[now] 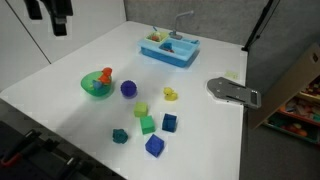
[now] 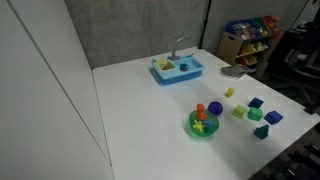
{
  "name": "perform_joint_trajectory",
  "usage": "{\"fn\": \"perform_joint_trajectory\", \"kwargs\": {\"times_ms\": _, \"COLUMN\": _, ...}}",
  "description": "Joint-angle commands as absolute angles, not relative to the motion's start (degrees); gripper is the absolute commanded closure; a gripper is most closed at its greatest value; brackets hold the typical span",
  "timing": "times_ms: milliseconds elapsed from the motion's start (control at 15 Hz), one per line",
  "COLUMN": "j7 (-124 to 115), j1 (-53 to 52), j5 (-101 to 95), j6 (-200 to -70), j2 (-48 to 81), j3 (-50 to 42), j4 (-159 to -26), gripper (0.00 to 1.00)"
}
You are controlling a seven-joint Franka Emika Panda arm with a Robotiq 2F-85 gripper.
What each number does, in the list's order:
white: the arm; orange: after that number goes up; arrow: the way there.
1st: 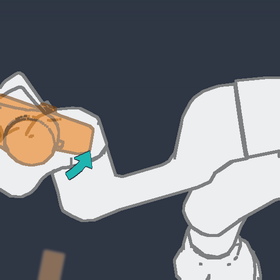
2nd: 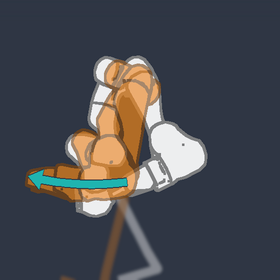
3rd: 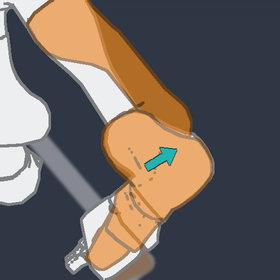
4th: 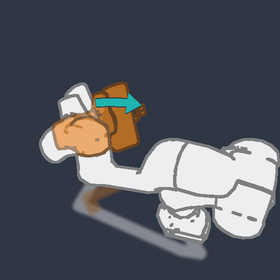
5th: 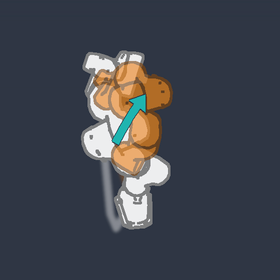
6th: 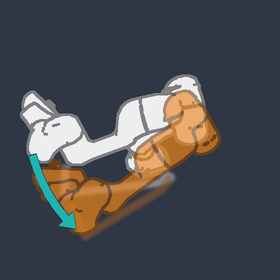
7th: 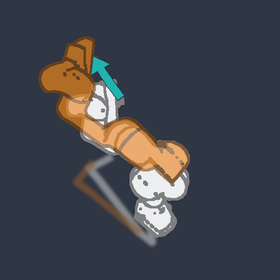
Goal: Pick up the orange toy from the green bowl and put it on the table
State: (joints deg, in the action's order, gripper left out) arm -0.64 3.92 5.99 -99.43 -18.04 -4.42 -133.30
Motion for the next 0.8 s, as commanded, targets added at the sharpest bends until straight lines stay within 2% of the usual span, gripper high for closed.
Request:
{"fn": "perform_joint_trajectory", "kwargs": {"times_ms": 0, "j7": -5.6, "j1": 2.7, "j5": 6.6, "j6": -101.7, "j2": -10.7, "j3": -2.0, "j4": -128.2, "gripper": 0.0}}
{"fn": "perform_joint_trajectory", "kwargs": {"times_ms": 733, "j7": -5.8, "j1": -2.1, "j5": 4.7, "j6": -114.9, "j2": 5.9, "j3": 2.2, "j4": -119.7, "gripper": 0.0}}
